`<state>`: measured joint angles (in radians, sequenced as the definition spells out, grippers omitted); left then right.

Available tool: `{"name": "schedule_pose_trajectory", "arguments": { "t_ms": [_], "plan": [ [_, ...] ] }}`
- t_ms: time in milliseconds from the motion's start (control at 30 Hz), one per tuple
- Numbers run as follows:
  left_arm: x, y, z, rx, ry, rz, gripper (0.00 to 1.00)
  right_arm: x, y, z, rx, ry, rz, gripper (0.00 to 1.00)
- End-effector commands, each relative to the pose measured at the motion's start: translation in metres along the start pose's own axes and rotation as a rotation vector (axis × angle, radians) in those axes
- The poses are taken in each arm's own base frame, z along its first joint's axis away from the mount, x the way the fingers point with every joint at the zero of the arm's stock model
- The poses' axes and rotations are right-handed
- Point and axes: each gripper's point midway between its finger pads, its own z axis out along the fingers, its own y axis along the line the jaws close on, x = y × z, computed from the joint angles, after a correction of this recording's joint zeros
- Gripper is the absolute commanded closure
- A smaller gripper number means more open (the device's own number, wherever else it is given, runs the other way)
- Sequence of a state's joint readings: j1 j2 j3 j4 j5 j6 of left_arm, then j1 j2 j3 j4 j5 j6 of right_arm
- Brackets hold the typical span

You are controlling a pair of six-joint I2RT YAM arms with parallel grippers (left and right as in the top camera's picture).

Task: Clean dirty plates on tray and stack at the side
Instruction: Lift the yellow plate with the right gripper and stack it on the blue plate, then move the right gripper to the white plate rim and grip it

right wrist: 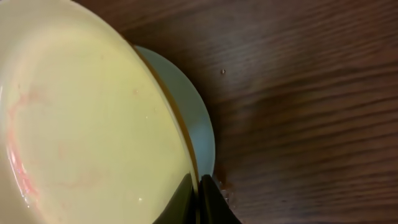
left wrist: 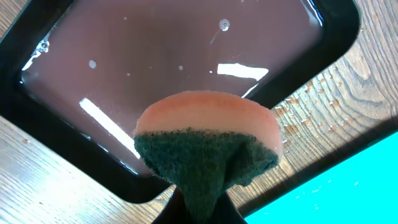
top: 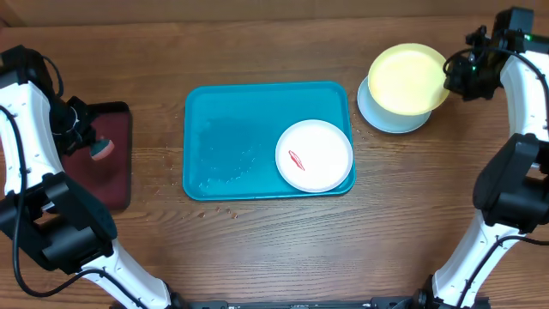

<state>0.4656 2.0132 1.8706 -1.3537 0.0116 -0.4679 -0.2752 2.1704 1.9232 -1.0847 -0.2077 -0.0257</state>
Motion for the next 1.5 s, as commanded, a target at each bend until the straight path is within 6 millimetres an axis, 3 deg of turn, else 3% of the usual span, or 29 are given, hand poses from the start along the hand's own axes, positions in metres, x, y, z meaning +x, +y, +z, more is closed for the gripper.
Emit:
{"name": "schedule_pose_trajectory", "arguments": {
  "t_ms": [0, 100, 133, 167, 200, 267, 367, 500, 700, 967, 1100, 1367, 1467],
  "plan": [
    [0.003, -0.006, -0.004, 0.012, -0.005, 0.033, 0.96, 0.006, 0.011, 0.009, -0.042, 0.001, -0.009, 0.96],
    [0.004, -0.006, -0.004, 0.012, -0.005, 0.034, 0.96, 0.011, 0.012, 0.020, -0.047, 0.005, -0.014, 0.78],
    [0.004, -0.006, -0.004, 0.012, -0.005, 0.034, 0.96, 0.013, 0.014, 0.022, -0.057, 0.011, -0.015, 0.64],
    [0.004, -0.006, -0.004, 0.012, -0.005, 0.034, 0.96, 0.015, 0.017, 0.023, -0.068, 0.016, -0.017, 0.28],
    [0.004, -0.006, -0.004, 0.013, -0.005, 0.034, 0.96, 0.016, 0.021, 0.024, -0.084, 0.021, -0.020, 0.20],
    [0.003, -0.007, -0.004, 0.014, -0.008, 0.034, 0.96, 0.019, 0.036, 0.024, -0.141, 0.030, -0.031, 0.17],
    [0.003, -0.007, -0.004, 0.016, -0.010, 0.035, 0.96, 0.025, 0.076, 0.020, -0.313, 0.043, -0.103, 0.18],
    [0.003, -0.008, -0.004, 0.015, -0.009, 0.037, 0.96, 0.044, 0.137, 0.013, -0.507, 0.056, -0.334, 0.23],
    [0.004, -0.008, -0.004, 0.014, -0.007, 0.039, 0.96, 0.082, 0.192, 0.031, -0.434, 0.096, -0.696, 0.28],
    [0.004, -0.009, -0.004, 0.015, -0.008, 0.042, 0.96, 0.112, 0.209, 0.063, -0.108, 0.132, -0.937, 0.41],
    [0.004, -0.009, -0.004, 0.015, -0.008, 0.041, 0.96, 0.126, 0.211, 0.072, -0.108, 0.154, -0.981, 0.48],
    [0.002, -0.011, -0.004, 0.021, -0.018, 0.041, 0.96, 0.149, 0.200, 0.084, -0.124, 0.218, -0.973, 0.49],
    [0.002, -0.011, -0.004, 0.021, -0.017, 0.041, 0.96, 0.152, 0.204, 0.083, -0.155, 0.221, -0.968, 0.55]
  ]
}}
